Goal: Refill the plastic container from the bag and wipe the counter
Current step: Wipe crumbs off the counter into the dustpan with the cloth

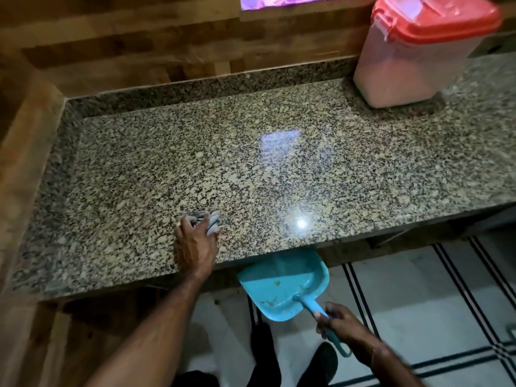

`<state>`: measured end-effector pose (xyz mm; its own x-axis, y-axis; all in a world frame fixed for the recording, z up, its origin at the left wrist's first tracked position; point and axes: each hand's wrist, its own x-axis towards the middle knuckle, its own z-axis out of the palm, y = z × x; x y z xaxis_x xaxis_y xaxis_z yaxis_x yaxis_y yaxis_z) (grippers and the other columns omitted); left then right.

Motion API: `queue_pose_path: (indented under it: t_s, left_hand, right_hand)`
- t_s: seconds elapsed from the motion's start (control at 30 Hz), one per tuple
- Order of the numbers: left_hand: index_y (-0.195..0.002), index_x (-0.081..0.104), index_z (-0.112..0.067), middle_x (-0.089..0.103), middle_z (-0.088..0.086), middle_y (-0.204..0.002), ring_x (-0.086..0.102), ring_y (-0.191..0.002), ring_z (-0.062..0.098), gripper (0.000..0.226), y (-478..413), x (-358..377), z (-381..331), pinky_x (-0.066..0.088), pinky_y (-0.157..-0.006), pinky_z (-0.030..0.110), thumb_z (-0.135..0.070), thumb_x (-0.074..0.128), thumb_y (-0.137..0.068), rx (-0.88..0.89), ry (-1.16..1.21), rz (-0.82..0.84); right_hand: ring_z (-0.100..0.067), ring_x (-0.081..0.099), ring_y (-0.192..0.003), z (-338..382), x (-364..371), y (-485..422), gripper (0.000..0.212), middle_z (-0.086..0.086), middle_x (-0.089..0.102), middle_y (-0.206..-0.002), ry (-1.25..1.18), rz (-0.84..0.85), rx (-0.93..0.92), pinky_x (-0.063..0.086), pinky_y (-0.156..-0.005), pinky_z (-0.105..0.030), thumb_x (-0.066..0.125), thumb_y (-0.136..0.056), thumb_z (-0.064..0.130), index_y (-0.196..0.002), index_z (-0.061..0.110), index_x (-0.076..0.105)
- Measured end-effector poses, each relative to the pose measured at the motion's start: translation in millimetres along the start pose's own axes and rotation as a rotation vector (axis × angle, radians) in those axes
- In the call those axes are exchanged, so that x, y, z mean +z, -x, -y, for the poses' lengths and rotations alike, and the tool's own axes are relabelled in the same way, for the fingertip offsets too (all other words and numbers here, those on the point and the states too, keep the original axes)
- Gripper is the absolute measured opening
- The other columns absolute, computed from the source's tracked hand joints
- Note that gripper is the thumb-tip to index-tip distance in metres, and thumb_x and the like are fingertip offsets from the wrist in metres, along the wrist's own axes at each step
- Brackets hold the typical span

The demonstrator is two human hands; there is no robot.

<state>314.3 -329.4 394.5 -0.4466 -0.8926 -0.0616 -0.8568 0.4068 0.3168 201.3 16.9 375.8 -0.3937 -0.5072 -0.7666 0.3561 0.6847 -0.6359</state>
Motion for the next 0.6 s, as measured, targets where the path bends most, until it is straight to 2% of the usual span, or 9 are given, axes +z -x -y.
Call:
queue_pose_path:
  t_s: [0.1,0.2,0.27,0.33,0.4,0.5,0.57,0.6]
  left_hand:
    - [-0.13,0.062,-0.034,0.046,0.007,-0.128,0.044,-0.109,0.025,0.042,2.9,5.3,-9.1,0.045,-0.079,0.036,-0.029,0.072,-0.089,0.037,0.0,-0.015]
    - [-0.127,0.057,-0.024,0.052,0.007,-0.126,0.047,-0.11,0.026,0.043,5.8,12.6,-18.5,0.049,-0.072,0.031,-0.01,0.067,-0.088,0.148,0.005,-0.01]
    - [-0.13,0.054,-0.021,0.051,0.01,-0.126,0.049,-0.105,0.025,0.046,1.1,11.7,-19.5,0.054,-0.071,0.034,-0.003,0.062,-0.089,0.104,0.066,0.002]
    - [-0.133,0.052,-0.019,0.049,0.016,-0.125,0.05,-0.1,0.028,0.046,-2.7,9.1,-11.4,0.056,-0.071,0.039,-0.005,0.063,-0.091,-0.062,0.109,-0.035]
    - [-0.138,0.05,-0.019,0.048,0.017,-0.126,0.051,-0.102,0.032,0.05,3.5,11.0,-10.2,0.055,-0.076,0.043,-0.009,0.066,-0.091,-0.168,0.056,-0.066]
    - [-0.141,0.047,-0.025,0.049,0.018,-0.129,0.05,-0.111,0.034,0.059,26.3,30.4,-50.1,0.052,-0.088,0.048,-0.009,0.067,-0.088,-0.135,-0.007,-0.06]
    - [-0.138,0.046,-0.032,0.051,0.013,-0.125,0.052,-0.106,0.028,0.056,43.0,48.2,-105.1,0.056,-0.081,0.043,-0.012,0.064,-0.089,-0.043,0.063,-0.03]
    - [-0.137,0.046,-0.035,0.051,0.009,-0.124,0.052,-0.102,0.023,0.052,47.4,56.2,-134.8,0.056,-0.074,0.034,-0.017,0.061,-0.091,0.009,0.132,-0.007]
  right_hand:
    - [-0.015,0.058,-0.062,2.6,-0.6,-1.4,0.018,-0.008,0.067,-0.071,-0.02,-0.018,-0.003,0.047,-0.057,-0.02,0.062,-0.099,0.019,-0.083,0.014,0.057]
    - [-0.015,0.059,-0.063,3.3,-2.3,-4.4,0.016,-0.007,0.067,-0.071,-0.034,-0.013,-0.006,0.047,-0.062,-0.024,0.063,-0.099,0.021,-0.085,0.014,0.059]
    - [-0.015,0.058,-0.063,1.3,-6.8,-5.3,0.014,-0.007,0.067,-0.071,-0.052,-0.004,-0.004,0.048,-0.063,-0.026,0.063,-0.099,0.022,-0.088,0.014,0.062]
    - [-0.015,0.058,-0.063,-1.0,-11.8,-5.5,0.014,-0.008,0.065,-0.073,-0.067,0.005,-0.003,0.048,-0.061,-0.023,0.063,-0.099,0.022,-0.09,0.011,0.063]
    - [-0.014,0.057,-0.063,-3.9,-17.5,-5.6,0.013,-0.009,0.064,-0.074,-0.094,0.004,-0.001,0.047,-0.059,-0.021,0.063,-0.099,0.021,-0.093,0.009,0.063]
    - [-0.013,0.057,-0.061,-10.9,-24.8,-7.0,0.012,-0.009,0.064,-0.074,-0.122,-0.004,0.02,0.047,-0.057,-0.02,0.062,-0.1,0.02,-0.094,0.009,0.062]
    - [-0.012,0.057,-0.061,-15.8,-31.0,-6.3,0.013,-0.009,0.064,-0.073,-0.125,-0.011,0.026,0.047,-0.056,-0.018,0.061,-0.1,0.02,-0.095,0.008,0.062]
    - [-0.012,0.057,-0.061,-18.0,-35.1,-7.6,0.014,-0.009,0.065,-0.073,-0.127,-0.015,0.022,0.047,-0.056,-0.018,0.061,-0.1,0.02,-0.096,0.007,0.063]
